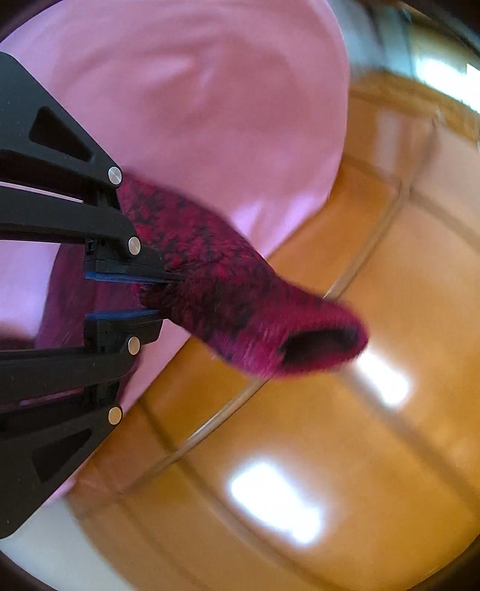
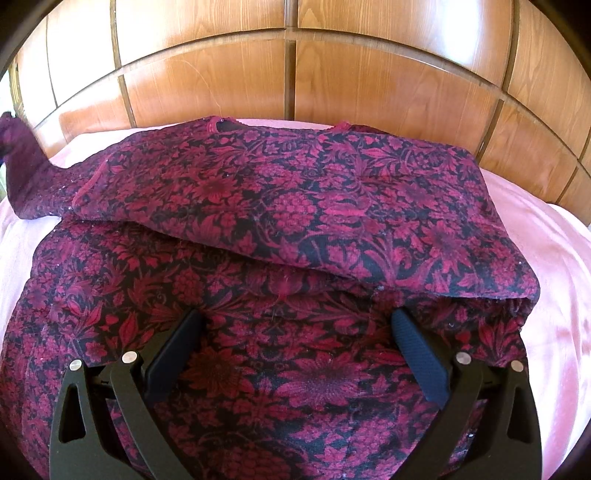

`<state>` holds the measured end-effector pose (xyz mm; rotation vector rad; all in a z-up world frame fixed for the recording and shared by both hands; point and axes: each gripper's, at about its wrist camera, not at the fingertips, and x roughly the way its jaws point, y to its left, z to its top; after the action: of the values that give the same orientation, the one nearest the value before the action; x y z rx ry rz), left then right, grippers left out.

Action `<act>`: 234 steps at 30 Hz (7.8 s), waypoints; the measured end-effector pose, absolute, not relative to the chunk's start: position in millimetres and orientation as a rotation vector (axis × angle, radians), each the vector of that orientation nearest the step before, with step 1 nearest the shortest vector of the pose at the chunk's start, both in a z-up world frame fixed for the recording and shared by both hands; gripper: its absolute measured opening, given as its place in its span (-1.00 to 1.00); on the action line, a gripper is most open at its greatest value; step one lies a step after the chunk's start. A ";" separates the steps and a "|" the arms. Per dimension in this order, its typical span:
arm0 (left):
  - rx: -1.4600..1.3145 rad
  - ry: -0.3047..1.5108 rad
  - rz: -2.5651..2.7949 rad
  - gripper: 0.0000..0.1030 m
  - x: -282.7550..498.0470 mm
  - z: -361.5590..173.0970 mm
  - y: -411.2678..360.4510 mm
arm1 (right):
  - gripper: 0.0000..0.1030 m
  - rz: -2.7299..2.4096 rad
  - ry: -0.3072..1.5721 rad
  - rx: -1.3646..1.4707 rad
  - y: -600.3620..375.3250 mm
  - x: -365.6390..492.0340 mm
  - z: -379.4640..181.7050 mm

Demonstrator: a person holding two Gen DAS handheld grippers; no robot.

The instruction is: Fold small clothes

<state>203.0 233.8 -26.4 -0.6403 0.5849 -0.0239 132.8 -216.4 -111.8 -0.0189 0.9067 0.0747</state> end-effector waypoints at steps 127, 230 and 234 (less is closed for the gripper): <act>-0.106 0.856 -0.136 0.25 247.0 -97.9 24.0 | 0.02 0.008 0.840 0.173 -281.1 148.1 -46.6; -0.707 1.018 -0.436 -0.82 162.7 -101.2 93.2 | -0.65 0.183 0.953 0.705 -328.7 31.4 -65.3; -0.796 1.081 -0.416 -0.72 185.8 -116.9 100.6 | -0.56 0.169 0.969 0.746 -333.0 43.3 -70.1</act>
<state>185.8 100.6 -116.9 -0.7958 1.0810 -0.4156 43.3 -333.0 -70.1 0.7460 0.9689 0.1690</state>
